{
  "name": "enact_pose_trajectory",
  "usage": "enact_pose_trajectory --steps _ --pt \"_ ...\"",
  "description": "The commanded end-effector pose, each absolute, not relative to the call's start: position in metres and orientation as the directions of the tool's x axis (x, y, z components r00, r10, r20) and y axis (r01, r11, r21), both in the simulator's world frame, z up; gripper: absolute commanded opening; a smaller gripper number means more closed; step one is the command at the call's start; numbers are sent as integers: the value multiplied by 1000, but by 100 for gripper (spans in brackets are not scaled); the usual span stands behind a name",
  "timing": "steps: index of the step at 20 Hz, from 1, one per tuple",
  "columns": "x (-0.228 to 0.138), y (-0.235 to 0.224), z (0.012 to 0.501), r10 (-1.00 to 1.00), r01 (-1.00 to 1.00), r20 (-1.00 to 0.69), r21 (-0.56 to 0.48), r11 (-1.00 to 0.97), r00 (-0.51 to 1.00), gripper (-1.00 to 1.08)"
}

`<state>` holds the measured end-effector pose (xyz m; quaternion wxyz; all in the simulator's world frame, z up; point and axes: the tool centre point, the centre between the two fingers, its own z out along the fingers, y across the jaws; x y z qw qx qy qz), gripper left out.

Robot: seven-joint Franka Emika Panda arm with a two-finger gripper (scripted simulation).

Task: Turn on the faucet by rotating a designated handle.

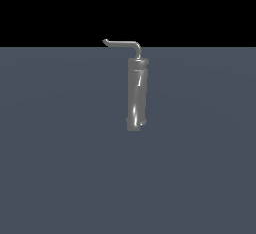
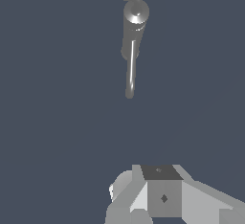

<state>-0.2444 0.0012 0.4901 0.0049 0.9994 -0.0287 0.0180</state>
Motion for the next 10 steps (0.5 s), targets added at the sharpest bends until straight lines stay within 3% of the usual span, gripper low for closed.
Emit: enact_pose_trajectory --steps 1,10 --pt "-244 1 490 -57 -57 36 9 -998 998 -100" --pt "-249 11 481 -13 -13 -2 25 -1000 1000 -100"
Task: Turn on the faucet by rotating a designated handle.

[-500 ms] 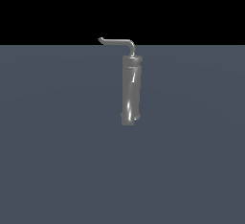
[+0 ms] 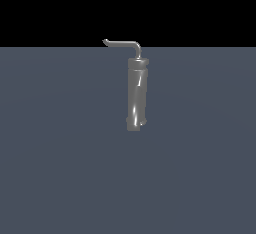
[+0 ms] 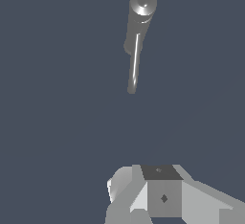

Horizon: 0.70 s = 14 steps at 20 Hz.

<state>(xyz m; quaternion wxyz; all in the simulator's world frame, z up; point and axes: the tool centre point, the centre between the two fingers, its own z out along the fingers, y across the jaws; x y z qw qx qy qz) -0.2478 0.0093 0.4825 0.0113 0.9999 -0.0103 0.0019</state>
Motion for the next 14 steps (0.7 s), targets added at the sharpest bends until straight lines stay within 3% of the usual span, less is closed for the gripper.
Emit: enact_pose_trajectory --steps 1,14 --pt "-249 11 481 -11 -11 -3 26 -1000 1000 -100" --pt "-229 12 482 -98 -98 -2 7 -995 995 -100"
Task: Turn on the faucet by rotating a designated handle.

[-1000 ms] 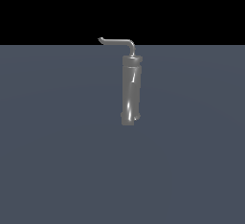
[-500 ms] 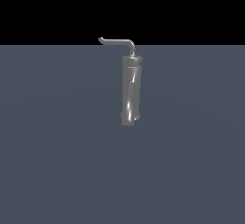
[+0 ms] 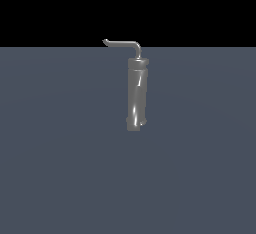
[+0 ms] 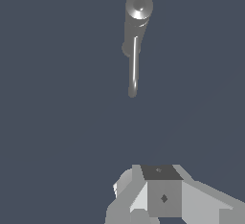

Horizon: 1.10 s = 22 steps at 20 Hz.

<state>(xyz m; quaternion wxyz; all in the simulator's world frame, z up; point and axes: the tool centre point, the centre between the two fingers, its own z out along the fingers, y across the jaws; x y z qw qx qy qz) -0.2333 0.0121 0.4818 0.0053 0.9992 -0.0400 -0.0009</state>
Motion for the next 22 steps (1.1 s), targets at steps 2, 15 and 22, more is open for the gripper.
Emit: enact_pose_trajectory --steps 2,15,22 --pt "-222 13 482 -129 -129 -3 1 -992 992 -100" --pt "-153 19 473 -415 -416 -26 -39 -909 909 -100" --pt "-113 22 461 -571 -573 -44 -47 -819 820 -100"
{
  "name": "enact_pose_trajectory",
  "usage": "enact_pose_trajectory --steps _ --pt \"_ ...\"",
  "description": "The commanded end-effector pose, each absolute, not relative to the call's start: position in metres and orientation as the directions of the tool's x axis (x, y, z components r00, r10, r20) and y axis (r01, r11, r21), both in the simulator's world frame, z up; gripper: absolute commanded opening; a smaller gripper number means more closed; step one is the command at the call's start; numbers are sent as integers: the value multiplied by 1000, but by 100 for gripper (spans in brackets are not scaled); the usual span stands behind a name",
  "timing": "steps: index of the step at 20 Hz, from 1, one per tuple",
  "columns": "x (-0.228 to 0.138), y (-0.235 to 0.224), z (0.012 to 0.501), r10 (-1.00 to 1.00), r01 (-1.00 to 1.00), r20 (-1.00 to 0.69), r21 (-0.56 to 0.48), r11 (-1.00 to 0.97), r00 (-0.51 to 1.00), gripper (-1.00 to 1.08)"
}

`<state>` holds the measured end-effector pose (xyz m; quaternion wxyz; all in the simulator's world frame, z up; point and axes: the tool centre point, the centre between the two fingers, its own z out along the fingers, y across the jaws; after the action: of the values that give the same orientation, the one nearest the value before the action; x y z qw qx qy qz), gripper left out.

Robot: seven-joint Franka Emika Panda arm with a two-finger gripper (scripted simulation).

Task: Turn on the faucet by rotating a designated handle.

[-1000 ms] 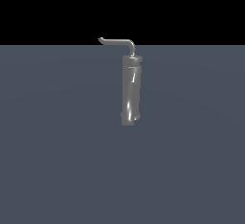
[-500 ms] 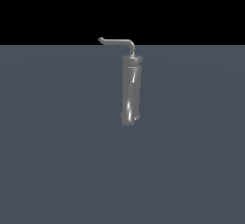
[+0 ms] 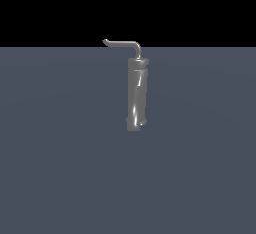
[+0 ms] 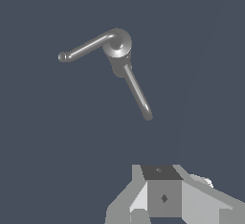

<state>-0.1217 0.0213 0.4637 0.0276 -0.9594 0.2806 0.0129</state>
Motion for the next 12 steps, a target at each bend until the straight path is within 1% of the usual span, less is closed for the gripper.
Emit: enact_pose_trajectory --steps 1,12 --pt "-107 23 459 -592 -594 -47 -47 -803 805 -100" --pt "-44 29 429 -796 -798 -67 -35 -601 602 -100"
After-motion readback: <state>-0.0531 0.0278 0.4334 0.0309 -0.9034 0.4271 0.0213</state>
